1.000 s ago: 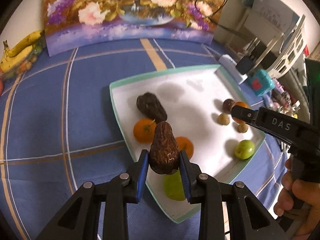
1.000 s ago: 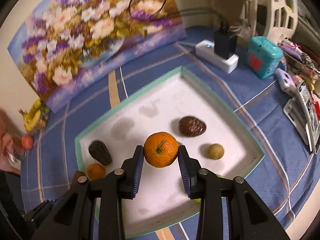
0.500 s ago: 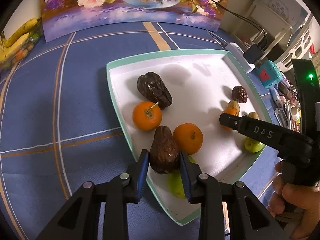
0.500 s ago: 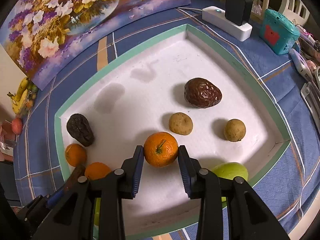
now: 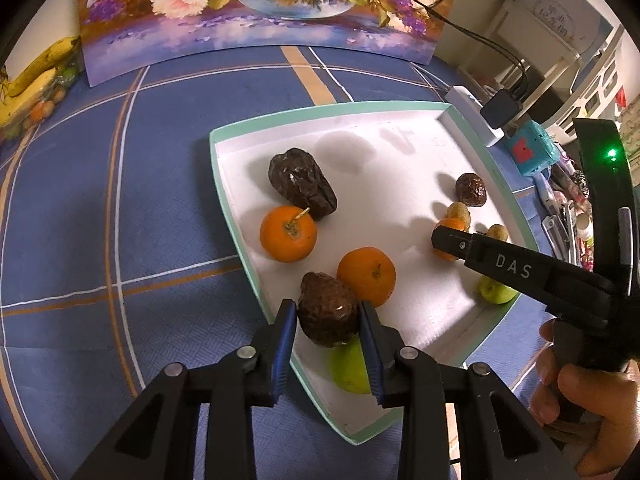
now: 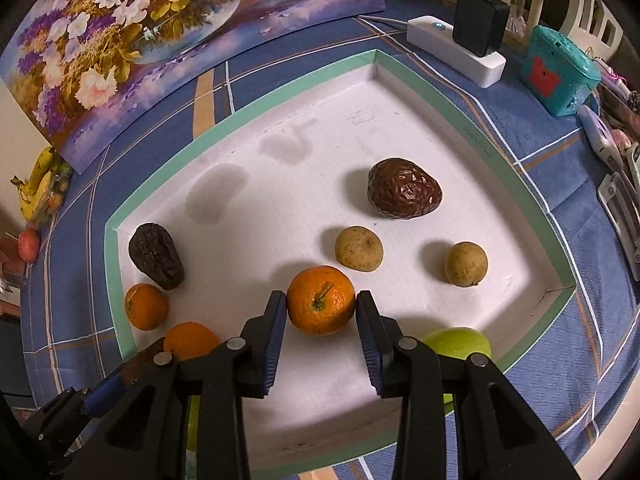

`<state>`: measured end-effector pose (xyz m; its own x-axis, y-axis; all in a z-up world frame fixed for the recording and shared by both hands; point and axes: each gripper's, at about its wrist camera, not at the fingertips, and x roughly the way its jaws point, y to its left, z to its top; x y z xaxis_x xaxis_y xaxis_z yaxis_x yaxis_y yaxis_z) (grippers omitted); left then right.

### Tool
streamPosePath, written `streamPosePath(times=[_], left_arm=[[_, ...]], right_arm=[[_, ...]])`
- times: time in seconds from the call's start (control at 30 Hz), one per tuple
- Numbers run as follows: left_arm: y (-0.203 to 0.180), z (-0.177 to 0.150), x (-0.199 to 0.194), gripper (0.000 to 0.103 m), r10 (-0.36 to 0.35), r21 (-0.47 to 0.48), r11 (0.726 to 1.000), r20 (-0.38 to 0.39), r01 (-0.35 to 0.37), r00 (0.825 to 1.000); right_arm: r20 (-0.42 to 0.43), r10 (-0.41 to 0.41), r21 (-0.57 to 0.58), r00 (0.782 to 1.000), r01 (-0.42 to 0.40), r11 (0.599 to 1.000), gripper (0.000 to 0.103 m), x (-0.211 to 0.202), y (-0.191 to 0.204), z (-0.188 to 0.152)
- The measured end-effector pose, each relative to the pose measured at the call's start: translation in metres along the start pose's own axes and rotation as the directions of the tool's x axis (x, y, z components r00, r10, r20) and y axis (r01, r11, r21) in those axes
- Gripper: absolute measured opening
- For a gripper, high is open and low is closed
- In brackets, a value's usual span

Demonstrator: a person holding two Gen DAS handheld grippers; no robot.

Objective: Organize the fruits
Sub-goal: 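Open the left tool over the tray while the right tool releases the orange inside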

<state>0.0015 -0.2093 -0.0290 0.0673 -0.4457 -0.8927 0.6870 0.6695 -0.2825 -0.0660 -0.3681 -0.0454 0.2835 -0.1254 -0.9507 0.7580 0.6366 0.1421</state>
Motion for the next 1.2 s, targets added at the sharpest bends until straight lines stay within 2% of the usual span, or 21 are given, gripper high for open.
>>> streamPosePath(times=[0.13,0.43,0.57,0.63,0.7,0.73,0.83,0.9,0.97,1.03,1.13,1.2], left_arm=[[0.000,0.001,-0.008,0.035,-0.008,-0.004,1.000,0.015,0.008,1.000],[0.016,0.008,-0.032,0.035,-0.030,-0.069,0.997,0.084,0.036,0.996],[0.030,0.011,-0.033,0.035,0.002,-0.123,0.992,0.090,0.009,0.996],[0.040,0.012,-0.032,0.041,0.050,-0.155,0.987,0.085,-0.036,0.995],[0.051,0.012,-0.031,0.077,0.104,-0.190,0.978,0.077,-0.088,0.992],[0.057,0.012,-0.030,0.081,0.136,-0.213,0.970,0.074,-0.118,0.988],[0.074,0.012,-0.029,0.084,0.191,-0.267,0.949,0.061,-0.169,0.980],[0.086,0.011,-0.028,0.095,0.226,-0.299,0.933,0.052,-0.201,0.973],[0.094,0.009,-0.026,0.100,0.254,-0.321,0.920,0.047,-0.226,0.966],[0.100,0.006,-0.026,0.101,0.266,-0.344,0.909,0.048,-0.234,0.963],[0.105,0.002,-0.028,0.103,0.288,-0.361,0.899,0.060,-0.248,0.956],[0.106,0.002,-0.029,0.103,0.315,-0.353,0.896,0.074,-0.271,0.946]], right_arm=[[0.005,-0.004,-0.009,1.000,0.004,1.000,0.044,-0.004,0.002,0.001],[0.068,0.000,-0.037,0.998,0.003,0.999,0.044,-0.028,0.007,0.004],[0.077,-0.004,-0.045,0.997,0.007,0.999,0.044,-0.033,0.010,0.003],[0.075,-0.008,-0.049,0.997,0.012,0.999,0.046,-0.033,0.011,0.002],[0.072,-0.014,-0.052,0.997,0.018,0.999,0.057,-0.032,0.012,0.002],[0.071,-0.017,-0.053,0.997,0.021,0.998,0.065,-0.031,0.012,0.002],[0.063,-0.018,-0.064,0.998,0.022,0.998,0.069,-0.028,0.015,0.001],[0.063,-0.021,-0.072,0.998,0.025,0.997,0.076,-0.027,0.017,0.001],[0.065,-0.026,-0.084,0.998,0.032,0.996,0.080,-0.027,0.020,0.000],[0.063,-0.030,-0.095,0.998,0.036,0.995,0.083,-0.026,0.022,-0.001],[0.064,-0.033,-0.122,0.997,0.040,0.992,0.092,-0.024,0.028,-0.003],[0.073,-0.032,-0.139,0.997,0.042,0.989,0.093,-0.025,0.034,-0.005]])
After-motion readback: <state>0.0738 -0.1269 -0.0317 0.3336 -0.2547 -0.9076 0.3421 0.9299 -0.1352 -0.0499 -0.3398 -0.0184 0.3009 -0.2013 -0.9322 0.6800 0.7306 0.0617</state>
